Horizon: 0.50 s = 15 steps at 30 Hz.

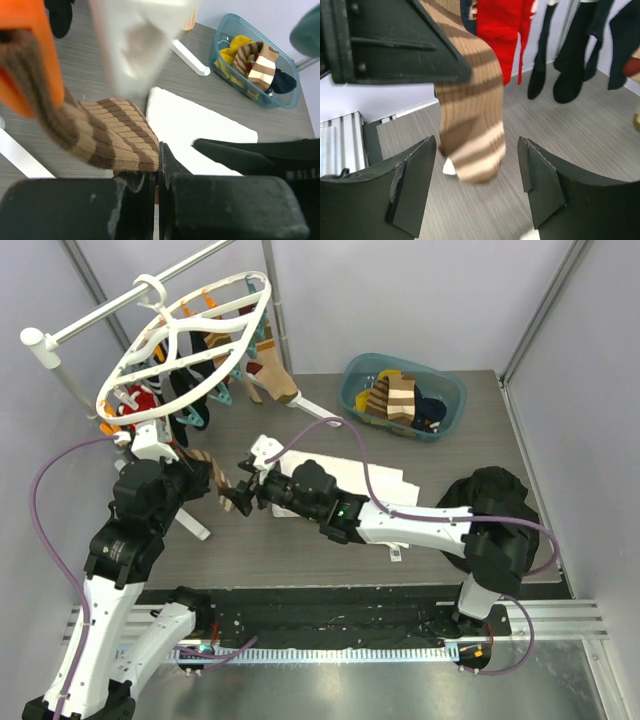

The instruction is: Remove the socks clipped to the hanger

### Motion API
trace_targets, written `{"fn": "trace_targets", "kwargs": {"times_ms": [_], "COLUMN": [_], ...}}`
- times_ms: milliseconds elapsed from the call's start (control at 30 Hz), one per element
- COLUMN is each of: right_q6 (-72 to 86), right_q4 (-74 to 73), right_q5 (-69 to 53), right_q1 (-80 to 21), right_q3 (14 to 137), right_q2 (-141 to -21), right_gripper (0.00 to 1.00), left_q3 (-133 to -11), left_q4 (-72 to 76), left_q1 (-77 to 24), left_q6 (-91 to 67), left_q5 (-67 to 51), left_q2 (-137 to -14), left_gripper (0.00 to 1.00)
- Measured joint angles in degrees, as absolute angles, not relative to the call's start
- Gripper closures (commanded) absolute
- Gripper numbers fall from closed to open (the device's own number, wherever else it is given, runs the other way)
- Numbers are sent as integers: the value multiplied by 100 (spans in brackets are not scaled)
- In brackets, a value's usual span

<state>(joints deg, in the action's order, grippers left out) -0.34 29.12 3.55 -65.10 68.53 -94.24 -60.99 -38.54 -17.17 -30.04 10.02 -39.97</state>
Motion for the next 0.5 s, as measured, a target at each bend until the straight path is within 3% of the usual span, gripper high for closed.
{"fn": "trace_targets", "kwargs": {"times_ms": [100,167,200,233,267,300,333,367,500], "right_q6": [-163,-185,-198,-215,-239,-276,-242,-255,-250], "right_q4": [2978,3009,3035,3044,3048,3063,3085,3105,3146], "right_q5": [397,438,469,513,576,646,725,803,1103], "right_q1": [-6580,-6582,-6595,-6602,-6608,-6619,-6635,-6648,-6709], "right_q3": [7314,7535,7644,7749,7839,7909,7964,7988,7999], "right_q2": [-9920,-10145,-10254,-10355,-10442,-10516,-10578,-10600,-10604], "right_gripper": [27,37,49,80,94,99,99,99,99], "left_q3": [-6099,-6099,-6099,-6099,-6106,-6108,-6123,-6147,-6265], "left_q4": [-3865,-3870,-3874,-3876,-3887,-3892,-3905,-3929,-4025], "left_q1": [-1717,-1717,-1717,-1717,-1717,-1717,-1717,-1717,-1717], "left_q6": [-3039,-3085,-3098,-3109,-3114,-3116,-3120,-3118,-3133], "left_q5": [891,836,801,777,744,720,687,683,812], "left_q2": [-3994,-3994,-3994,-3994,-3992,-3994,-3994,-3990,-3927], "left_gripper": [100,100,100,99,97,85,78,62,48]}}
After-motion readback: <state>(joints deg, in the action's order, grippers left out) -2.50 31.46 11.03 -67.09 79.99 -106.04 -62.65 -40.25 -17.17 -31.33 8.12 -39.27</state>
